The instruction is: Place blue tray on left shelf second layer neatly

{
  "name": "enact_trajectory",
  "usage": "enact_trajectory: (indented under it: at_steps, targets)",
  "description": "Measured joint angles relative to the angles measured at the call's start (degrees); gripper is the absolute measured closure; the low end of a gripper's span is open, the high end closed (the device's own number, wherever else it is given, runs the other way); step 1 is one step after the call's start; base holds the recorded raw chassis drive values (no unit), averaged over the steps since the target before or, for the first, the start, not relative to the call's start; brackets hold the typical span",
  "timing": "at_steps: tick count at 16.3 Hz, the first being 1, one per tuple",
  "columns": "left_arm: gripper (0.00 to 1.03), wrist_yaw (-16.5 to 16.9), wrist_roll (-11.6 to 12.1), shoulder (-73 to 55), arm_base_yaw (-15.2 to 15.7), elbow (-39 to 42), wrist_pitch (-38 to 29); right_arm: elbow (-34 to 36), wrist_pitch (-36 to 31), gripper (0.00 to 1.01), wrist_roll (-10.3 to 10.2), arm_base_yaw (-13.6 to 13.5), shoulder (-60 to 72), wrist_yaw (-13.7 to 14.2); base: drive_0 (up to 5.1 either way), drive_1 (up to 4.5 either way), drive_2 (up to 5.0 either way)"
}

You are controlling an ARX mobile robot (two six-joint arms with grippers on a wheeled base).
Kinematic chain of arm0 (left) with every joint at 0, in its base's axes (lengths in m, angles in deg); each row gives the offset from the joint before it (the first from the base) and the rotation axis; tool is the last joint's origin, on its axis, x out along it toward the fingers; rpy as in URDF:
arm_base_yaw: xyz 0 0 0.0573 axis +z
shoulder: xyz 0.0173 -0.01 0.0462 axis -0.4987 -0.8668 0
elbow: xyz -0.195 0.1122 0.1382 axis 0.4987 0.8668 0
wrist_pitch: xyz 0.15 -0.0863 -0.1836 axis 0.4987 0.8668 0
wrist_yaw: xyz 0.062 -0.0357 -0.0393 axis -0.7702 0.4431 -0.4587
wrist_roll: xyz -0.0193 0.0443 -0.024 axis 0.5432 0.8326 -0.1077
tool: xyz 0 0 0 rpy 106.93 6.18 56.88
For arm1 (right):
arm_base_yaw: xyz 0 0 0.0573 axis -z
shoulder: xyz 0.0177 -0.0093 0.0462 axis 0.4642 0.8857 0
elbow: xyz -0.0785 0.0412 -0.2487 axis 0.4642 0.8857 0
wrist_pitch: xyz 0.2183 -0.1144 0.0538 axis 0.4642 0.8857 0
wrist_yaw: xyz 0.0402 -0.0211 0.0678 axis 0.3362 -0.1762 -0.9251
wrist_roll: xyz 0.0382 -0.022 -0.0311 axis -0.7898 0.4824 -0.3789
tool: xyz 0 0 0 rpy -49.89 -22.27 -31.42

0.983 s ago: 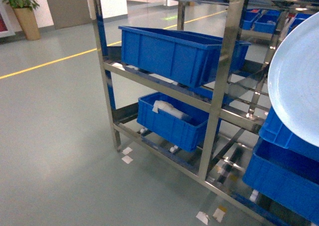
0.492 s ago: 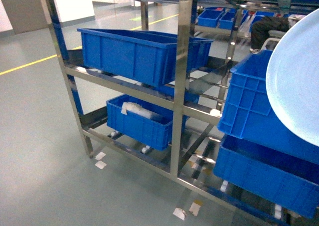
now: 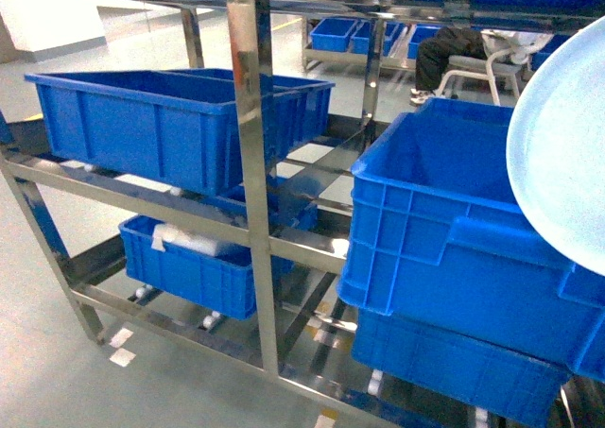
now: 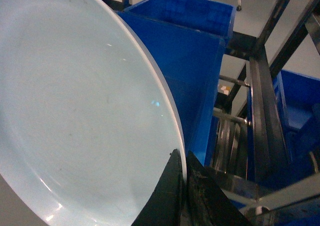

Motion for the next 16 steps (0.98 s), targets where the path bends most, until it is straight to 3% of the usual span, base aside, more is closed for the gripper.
enact_trajectory:
  at_steps: [2, 7, 16]
  targets:
    - [0.05, 0.0, 0.0, 0.0, 0.0, 0.0, 0.3, 0.0, 0.2, 0.99, 0.0, 0.0, 0.7, 0.0, -0.3, 3.96, -4.6]
    - [0.05, 0.0, 0.0, 0.0, 0.1, 0.0, 0.0, 0.0, -0.1, 0.99, 0.0, 0.0, 0.3, -0.1, 0.0, 0.0, 0.0]
    - [0.05, 0.0, 0.0, 0.0, 0.0, 0.0, 0.0, 0.0, -0.1, 0.99, 0.0, 0.0, 0.0, 0.0, -5.2, -0.05, 0.0]
